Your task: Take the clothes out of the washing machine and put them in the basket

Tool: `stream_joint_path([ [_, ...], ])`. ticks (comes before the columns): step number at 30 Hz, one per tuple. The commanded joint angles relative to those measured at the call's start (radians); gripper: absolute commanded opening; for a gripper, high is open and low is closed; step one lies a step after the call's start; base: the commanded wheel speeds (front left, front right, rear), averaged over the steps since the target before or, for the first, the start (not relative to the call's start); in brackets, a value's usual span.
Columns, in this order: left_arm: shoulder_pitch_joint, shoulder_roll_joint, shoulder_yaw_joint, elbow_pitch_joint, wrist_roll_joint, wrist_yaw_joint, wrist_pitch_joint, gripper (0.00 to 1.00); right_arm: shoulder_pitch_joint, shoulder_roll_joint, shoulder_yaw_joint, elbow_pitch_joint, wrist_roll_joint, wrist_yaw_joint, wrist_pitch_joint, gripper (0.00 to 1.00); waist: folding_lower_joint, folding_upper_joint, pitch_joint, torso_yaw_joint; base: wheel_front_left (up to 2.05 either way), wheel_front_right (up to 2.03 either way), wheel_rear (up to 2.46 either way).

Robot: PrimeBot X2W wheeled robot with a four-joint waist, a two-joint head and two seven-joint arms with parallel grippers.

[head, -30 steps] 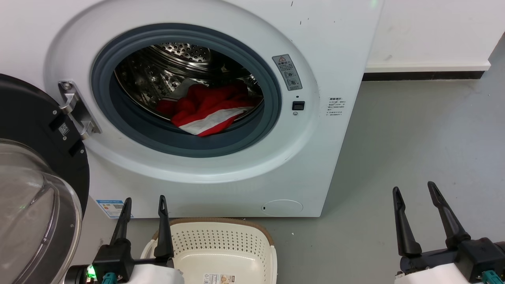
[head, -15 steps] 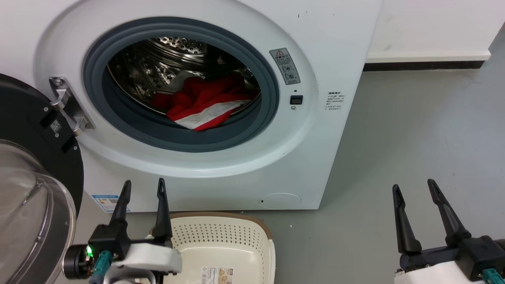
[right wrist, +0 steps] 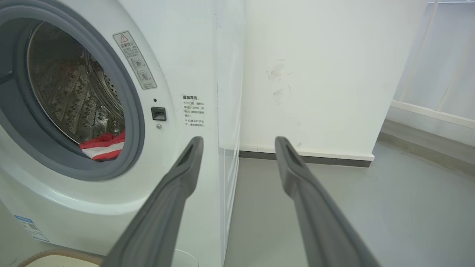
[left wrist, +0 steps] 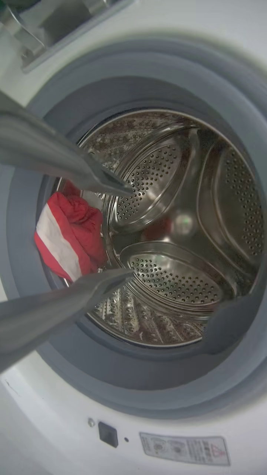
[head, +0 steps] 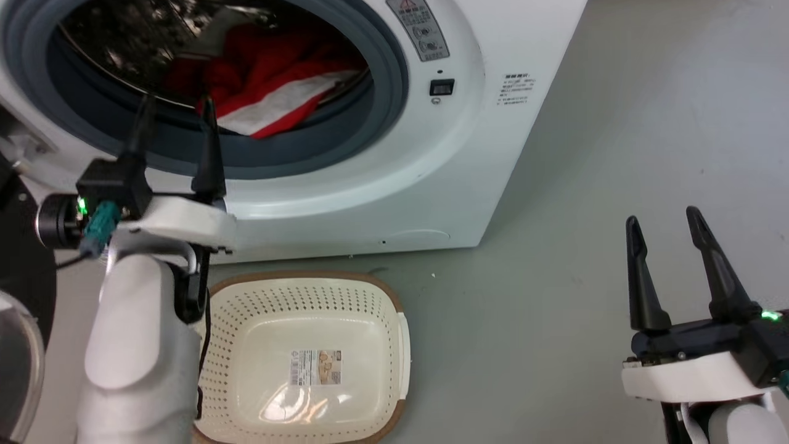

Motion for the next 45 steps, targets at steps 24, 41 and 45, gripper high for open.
stream_joint_path([
  [24, -0.862, 0.225, -0.225, 0.682, -0.024, -0.038, 0.401, 1.0, -0.232, 0.002, -0.013, -0.051, 0.111, -0.001, -0.002, 1.0, -0.0001, -0.0001, 0.427, -0.164, 0.0, 0.0, 0.0],
  [41, -1.065, 0.256, -0.404, 0.836, -0.147, -0.038, 0.691, 1.0, -0.273, 0.002, -0.011, -0.068, 0.134, -0.001, -0.002, 1.0, -0.0001, -0.0001, 0.528, -0.172, 0.0, 0.0, 0.0],
  [45, -1.063, 0.261, -0.431, 0.843, -0.183, -0.038, 0.691, 0.0, -0.274, 0.002, -0.012, -0.061, 0.132, -0.001, -0.002, 1.0, -0.0001, -0.0001, 0.52, -0.172, 0.0, 0.0, 0.0],
])
